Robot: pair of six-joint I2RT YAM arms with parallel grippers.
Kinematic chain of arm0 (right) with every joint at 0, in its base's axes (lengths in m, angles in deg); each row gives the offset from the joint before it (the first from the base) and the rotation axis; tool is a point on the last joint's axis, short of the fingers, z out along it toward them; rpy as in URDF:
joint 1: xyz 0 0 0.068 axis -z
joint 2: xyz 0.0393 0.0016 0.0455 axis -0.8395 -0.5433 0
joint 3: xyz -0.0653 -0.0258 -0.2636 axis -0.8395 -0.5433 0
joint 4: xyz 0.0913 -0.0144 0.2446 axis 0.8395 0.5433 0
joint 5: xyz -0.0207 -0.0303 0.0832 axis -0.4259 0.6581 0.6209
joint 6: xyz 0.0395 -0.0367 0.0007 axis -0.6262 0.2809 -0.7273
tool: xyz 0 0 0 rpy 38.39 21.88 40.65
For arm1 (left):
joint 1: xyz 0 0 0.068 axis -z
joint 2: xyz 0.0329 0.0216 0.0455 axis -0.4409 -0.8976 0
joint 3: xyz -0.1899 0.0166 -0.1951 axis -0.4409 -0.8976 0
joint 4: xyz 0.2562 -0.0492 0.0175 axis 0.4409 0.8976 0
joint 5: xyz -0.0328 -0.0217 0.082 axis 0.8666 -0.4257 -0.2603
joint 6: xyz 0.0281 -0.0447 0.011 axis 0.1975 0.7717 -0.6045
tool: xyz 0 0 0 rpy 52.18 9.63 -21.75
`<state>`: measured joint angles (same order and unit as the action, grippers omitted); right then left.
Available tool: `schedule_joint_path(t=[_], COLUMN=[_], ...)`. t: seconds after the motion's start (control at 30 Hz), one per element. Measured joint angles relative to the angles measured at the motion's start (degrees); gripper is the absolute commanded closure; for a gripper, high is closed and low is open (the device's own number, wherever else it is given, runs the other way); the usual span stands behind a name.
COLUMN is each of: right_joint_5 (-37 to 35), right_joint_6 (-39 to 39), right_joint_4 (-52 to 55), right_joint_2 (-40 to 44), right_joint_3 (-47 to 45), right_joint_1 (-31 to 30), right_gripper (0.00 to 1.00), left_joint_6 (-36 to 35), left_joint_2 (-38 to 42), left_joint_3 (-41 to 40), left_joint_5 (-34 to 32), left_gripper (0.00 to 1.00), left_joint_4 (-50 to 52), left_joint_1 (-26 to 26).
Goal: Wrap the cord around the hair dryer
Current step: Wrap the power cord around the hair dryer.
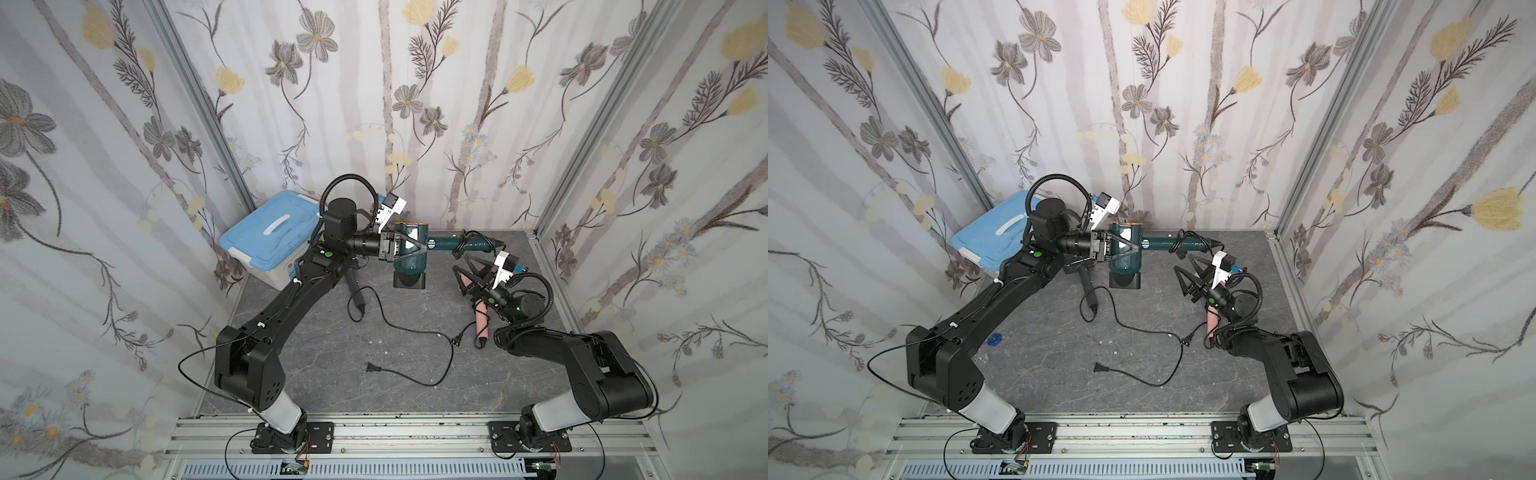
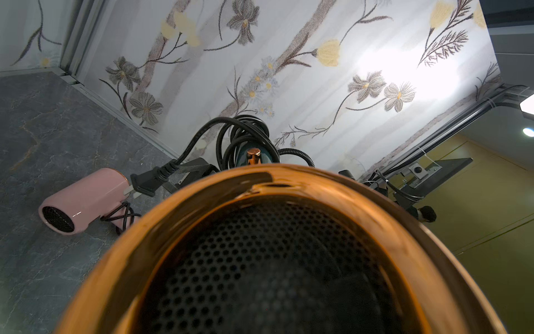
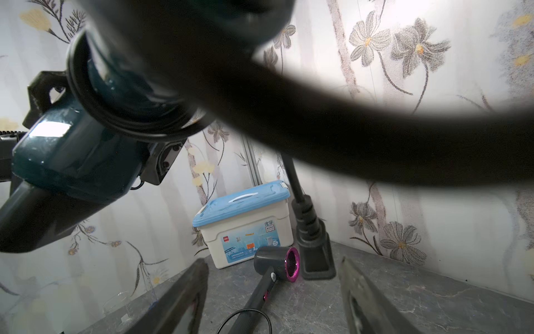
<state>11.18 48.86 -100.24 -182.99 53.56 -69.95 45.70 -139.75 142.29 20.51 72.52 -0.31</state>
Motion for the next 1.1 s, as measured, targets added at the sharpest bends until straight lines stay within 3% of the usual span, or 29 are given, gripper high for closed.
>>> schedule_joint_path(t=[0.43, 0.77, 0.87, 1.0, 1.1], right_joint_5=[-9.27, -11.04, -10.21, -9.29, -9.09], right_joint_6=[-5.18, -9.46, -9.7, -9.75, -9.7], right_joint_4=[-2.12, -2.1, -2.12, -2.12, -2.12], right_joint_2=[-4.87, -9.35, -10.03, -10.54, -10.29], right_joint_3=[2.99, 7.87, 9.9, 10.97, 9.99], right_joint_1=[-2.89, -3.54, -4.26, -4.85, -5.2], right_gripper=[0.28, 0.4, 0.5, 0.77, 0.84], left_joint_6=[6.29, 9.53, 10.45, 11.37, 11.37], left_joint_2=[1.66, 2.8, 2.82, 2.8, 2.8], left_joint_3=[-4.44, -8.04, -8.63, -8.74, -8.72], left_joint_5=[-3.65, -5.53, -5.75, -5.88, -5.9], left_gripper=[1.0, 1.0, 1.0, 1.0, 1.0], left_joint_4=[-6.6, -11.8, -13.18, -14.36, -14.14], left_joint_1=[0.04, 0.04, 0.04, -0.02, -0.39])
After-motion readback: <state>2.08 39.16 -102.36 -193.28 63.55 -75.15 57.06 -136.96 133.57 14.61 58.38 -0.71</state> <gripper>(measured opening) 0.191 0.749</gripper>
